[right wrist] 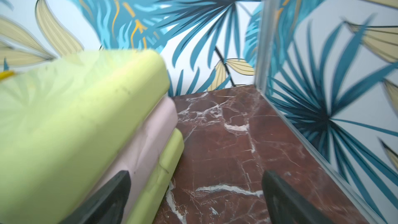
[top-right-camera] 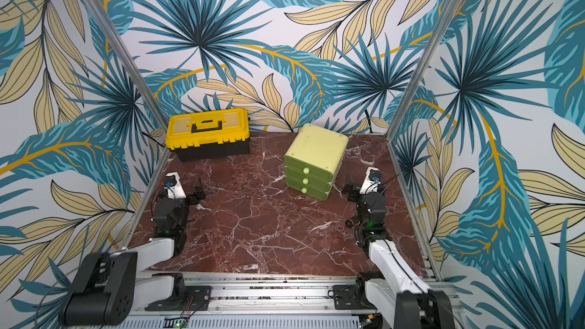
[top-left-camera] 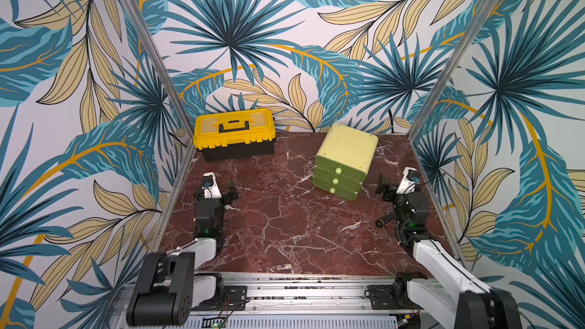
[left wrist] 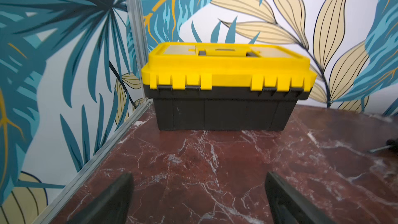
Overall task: Take the cookies out of the drawer
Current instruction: Adjust the storage box at the center of the board.
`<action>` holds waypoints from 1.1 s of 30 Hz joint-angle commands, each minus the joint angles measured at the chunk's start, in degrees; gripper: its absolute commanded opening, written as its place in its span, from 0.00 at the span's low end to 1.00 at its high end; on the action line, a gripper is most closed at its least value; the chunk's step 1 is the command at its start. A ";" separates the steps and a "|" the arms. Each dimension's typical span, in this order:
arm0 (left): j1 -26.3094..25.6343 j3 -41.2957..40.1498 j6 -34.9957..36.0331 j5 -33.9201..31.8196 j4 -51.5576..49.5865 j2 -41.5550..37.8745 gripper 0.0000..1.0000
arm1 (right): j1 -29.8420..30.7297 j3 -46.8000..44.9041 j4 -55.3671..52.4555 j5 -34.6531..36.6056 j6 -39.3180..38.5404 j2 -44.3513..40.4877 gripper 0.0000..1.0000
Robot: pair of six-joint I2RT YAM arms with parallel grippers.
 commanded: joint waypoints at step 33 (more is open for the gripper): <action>-42.34 19.97 -35.65 0.45 -10.60 18.25 0.99 | 0.08 25.03 -49.52 -21.16 33.00 21.86 0.96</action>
